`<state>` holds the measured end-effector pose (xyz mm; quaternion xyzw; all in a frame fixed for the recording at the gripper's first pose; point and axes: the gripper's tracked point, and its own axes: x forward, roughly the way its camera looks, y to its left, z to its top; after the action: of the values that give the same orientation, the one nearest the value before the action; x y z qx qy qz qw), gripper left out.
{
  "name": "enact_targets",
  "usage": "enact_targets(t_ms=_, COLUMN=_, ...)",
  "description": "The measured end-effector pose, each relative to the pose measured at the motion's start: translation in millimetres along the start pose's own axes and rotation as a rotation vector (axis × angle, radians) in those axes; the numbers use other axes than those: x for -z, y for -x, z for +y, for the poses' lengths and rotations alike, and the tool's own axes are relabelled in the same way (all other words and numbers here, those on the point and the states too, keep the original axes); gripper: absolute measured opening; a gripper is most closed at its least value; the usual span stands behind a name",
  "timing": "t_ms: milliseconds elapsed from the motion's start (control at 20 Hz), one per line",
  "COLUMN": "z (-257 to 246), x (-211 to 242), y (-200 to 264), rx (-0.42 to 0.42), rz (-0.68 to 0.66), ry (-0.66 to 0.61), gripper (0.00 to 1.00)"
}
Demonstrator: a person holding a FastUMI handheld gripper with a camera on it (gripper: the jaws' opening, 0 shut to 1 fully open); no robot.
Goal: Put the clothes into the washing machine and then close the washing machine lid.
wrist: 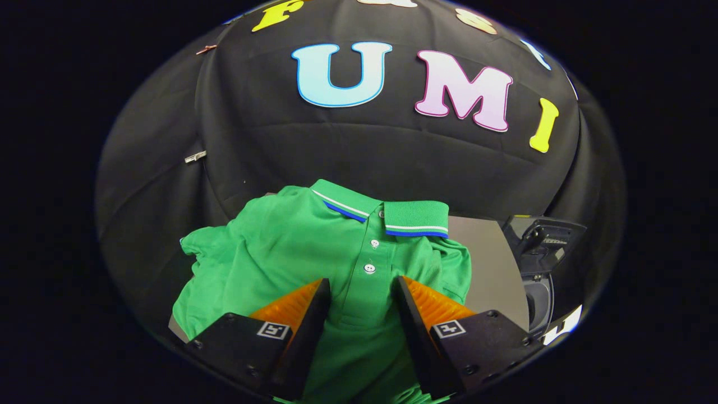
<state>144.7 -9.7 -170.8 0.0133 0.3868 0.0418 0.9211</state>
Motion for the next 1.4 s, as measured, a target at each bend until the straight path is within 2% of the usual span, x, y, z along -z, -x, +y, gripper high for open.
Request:
enact_targets(t_ms=300, z=-2, x=-3, y=-1, rx=0.025, rz=0.048, ry=-0.006, gripper=0.77)
enact_targets(t_ms=400, z=-4, x=-2, y=-1, rx=0.033, rz=0.084, ry=-0.001, gripper=0.49)
enact_targets(t_ms=500, z=-6, x=-3, y=-8, rx=0.036, rz=0.099, ry=0.008, gripper=0.49)
enact_targets(t_ms=550, z=-7, x=-4, y=-5, rx=0.044, rz=0.109, ry=0.005, gripper=0.15)
enact_targets(t_ms=700, z=-7, x=-6, y=-5, rx=0.060, rz=0.133, ry=0.052, gripper=0.15)
enact_targets(t_ms=800, z=-13, x=-6, y=-6, rx=0.102, rz=0.169, ry=0.098, gripper=0.06)
enact_targets(t_ms=900, z=-7, x=-5, y=-5, rx=0.109, rz=0.210, ry=0.067, gripper=0.06)
enact_targets(t_ms=1050, z=-9, x=-8, y=-3, rx=0.085, rz=0.256, ry=0.029, gripper=0.05)
enact_targets(t_ms=1400, z=-9, x=-47, y=15, rx=-0.022, rz=0.242, ry=-0.049, gripper=0.05)
